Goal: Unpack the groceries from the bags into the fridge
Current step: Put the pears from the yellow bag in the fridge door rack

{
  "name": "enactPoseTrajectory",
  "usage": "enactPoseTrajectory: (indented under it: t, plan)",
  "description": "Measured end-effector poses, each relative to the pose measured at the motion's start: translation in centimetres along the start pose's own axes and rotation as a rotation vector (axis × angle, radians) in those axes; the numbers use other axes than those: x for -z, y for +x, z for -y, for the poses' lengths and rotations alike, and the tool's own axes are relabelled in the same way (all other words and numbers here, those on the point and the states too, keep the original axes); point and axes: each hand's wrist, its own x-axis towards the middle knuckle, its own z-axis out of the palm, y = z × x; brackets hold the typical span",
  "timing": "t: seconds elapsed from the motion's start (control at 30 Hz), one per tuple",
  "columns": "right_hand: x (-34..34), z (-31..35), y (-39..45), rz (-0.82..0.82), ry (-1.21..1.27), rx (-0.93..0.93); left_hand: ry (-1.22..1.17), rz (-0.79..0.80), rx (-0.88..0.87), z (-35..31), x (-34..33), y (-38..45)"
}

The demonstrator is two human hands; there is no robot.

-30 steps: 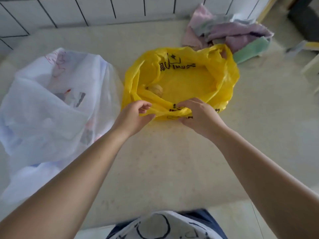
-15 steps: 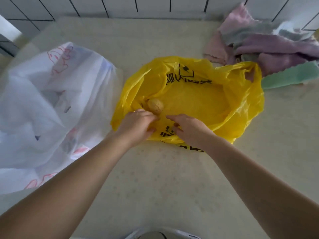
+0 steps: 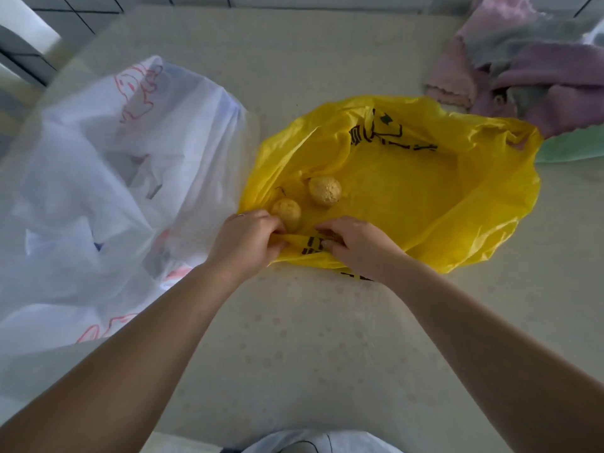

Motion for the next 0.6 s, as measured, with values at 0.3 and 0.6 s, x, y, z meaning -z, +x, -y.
enactPoseTrajectory:
  t: [0.3,0.6]
  plan:
    - [1.8,0.5,2.8,-0.422,0.041,-0.037,-0.210,-0.166,0.122,-0.3,0.4,1.5]
    - [1.3,0.6,5.8,-0.285,-0.077,-0.071,-0.102,-0.008,0.149,-1.0,-0.4,2.9]
